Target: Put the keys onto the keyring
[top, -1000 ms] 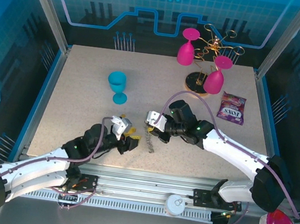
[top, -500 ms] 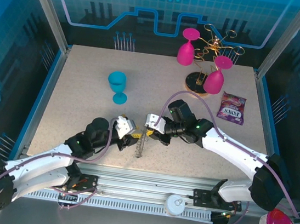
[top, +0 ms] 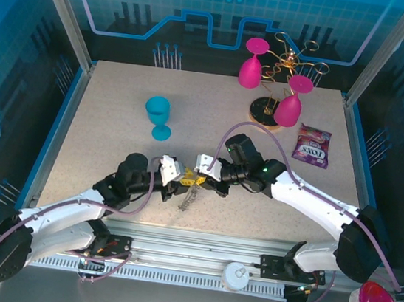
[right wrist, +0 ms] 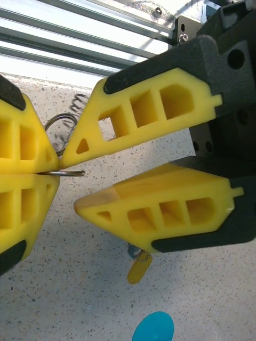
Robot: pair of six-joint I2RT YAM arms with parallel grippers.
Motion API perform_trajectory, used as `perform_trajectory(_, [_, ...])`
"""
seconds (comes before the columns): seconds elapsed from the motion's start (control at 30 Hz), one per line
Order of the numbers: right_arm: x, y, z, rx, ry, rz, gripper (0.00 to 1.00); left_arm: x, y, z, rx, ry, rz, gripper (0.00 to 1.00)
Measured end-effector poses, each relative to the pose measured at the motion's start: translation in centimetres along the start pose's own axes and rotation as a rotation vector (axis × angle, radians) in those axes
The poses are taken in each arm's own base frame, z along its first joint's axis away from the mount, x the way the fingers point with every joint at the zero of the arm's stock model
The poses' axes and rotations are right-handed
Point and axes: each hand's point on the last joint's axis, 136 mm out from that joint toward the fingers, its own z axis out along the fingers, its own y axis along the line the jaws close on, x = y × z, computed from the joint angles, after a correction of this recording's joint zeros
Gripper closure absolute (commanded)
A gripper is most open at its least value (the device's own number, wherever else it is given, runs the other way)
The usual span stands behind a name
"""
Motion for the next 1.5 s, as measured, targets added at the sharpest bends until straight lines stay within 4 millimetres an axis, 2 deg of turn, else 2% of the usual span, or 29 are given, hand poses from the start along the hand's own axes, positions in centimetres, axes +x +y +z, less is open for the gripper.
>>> perform_trajectory(0.07, [0.0, 0.0, 0.0, 0.001, 0.0, 0.0, 1.0, -0.1, -0.1, 0.1, 0.014, 0.0, 0.002, 0.85])
perform_trajectory(0.2, [0.0, -0.2, -0.2, 0.004, 0.002, 0.005, 1.0, -0.2, -0.4, 0.2, 0.039, 0.004, 0.011, 1.0])
perform_trajectory(0.53, [-0.2, -0.4, -0.3, 0.013, -0.004, 0.044, 1.0, -0.4, -0.4, 0.1, 0.045, 0.003, 0.042, 1.0])
perform_trajectory(0.63, [-0.4, -0.6, -0.6, 0.03, -0.01, 0.073, 0.87, -0.8, -0.1, 0.2, 0.033, -0.013, 0.051, 1.0])
perform_trajectory(0.83, [-1.2, -1.4, -1.4, 0.074, -0.041, 0.119, 0.76, -1.1, 0.7, 0.5, -0.007, -0.028, 0.045, 1.0])
perform_trajectory(0.87, [-1.4, -1.5, -1.6, 0.081, -0.05, 0.125, 0.72, -1.0, 0.9, 0.5, -0.014, -0.028, 0.04, 1.0])
perform_trajectory(0.93, [-1.8, -1.8, -2.0, 0.1, -0.072, 0.151, 0.59, -0.6, 1.2, 0.5, -0.033, -0.025, 0.031, 1.0])
perform_trajectory(1.07, [-1.8, -2.4, -3.1, 0.152, -0.101, 0.224, 0.59, 0.1, 1.5, 0.6, -0.057, -0.019, 0.006, 1.0])
perform_trajectory(1.17, [-1.2, -3.0, -3.6, 0.211, -0.118, 0.377, 0.66, 0.5, 1.6, 0.5, -0.068, -0.026, -0.008, 1.0])
perform_trajectory(1.27, [0.1, -3.8, -4.1, 0.278, -0.128, 0.644, 0.69, 0.7, 1.7, 0.5, -0.077, -0.034, -0.011, 1.0])
perform_trajectory(1.4, [1.7, -4.6, -4.9, 0.326, -0.175, 1.064, 0.64, 0.7, 1.8, 0.5, -0.082, -0.049, -0.004, 1.0])
perform_trajectory(1.5, [2.8, -4.1, -4.5, 0.294, -0.245, 1.323, 0.59, 0.4, 1.8, 0.6, -0.084, -0.063, 0.003, 1.0])
